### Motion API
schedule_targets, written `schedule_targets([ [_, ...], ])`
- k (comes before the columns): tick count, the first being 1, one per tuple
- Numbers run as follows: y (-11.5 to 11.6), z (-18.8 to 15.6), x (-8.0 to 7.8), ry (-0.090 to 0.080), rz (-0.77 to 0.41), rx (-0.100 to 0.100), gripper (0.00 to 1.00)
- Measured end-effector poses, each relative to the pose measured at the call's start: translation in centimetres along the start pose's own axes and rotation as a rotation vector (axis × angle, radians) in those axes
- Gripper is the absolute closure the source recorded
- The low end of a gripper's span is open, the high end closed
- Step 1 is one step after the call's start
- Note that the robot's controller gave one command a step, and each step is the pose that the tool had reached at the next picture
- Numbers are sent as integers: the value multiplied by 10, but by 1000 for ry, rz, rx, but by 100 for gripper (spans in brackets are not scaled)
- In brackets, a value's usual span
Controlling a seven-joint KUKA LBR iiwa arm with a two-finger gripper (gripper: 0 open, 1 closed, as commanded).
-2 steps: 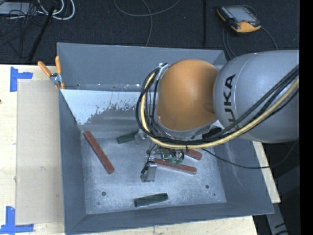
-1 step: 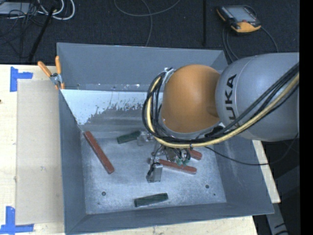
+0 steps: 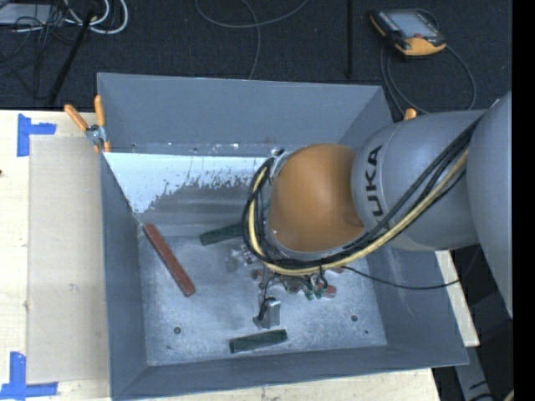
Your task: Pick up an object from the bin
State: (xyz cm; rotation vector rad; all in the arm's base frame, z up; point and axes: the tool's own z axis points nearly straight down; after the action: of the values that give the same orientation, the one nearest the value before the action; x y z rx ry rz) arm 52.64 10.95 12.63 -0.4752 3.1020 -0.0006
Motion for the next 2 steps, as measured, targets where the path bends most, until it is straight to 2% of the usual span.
schedule_targets([
  [1, -12, 27, 36, 8, -62, -2, 0],
  [2, -19, 57, 53, 6, -152, -3, 100],
])
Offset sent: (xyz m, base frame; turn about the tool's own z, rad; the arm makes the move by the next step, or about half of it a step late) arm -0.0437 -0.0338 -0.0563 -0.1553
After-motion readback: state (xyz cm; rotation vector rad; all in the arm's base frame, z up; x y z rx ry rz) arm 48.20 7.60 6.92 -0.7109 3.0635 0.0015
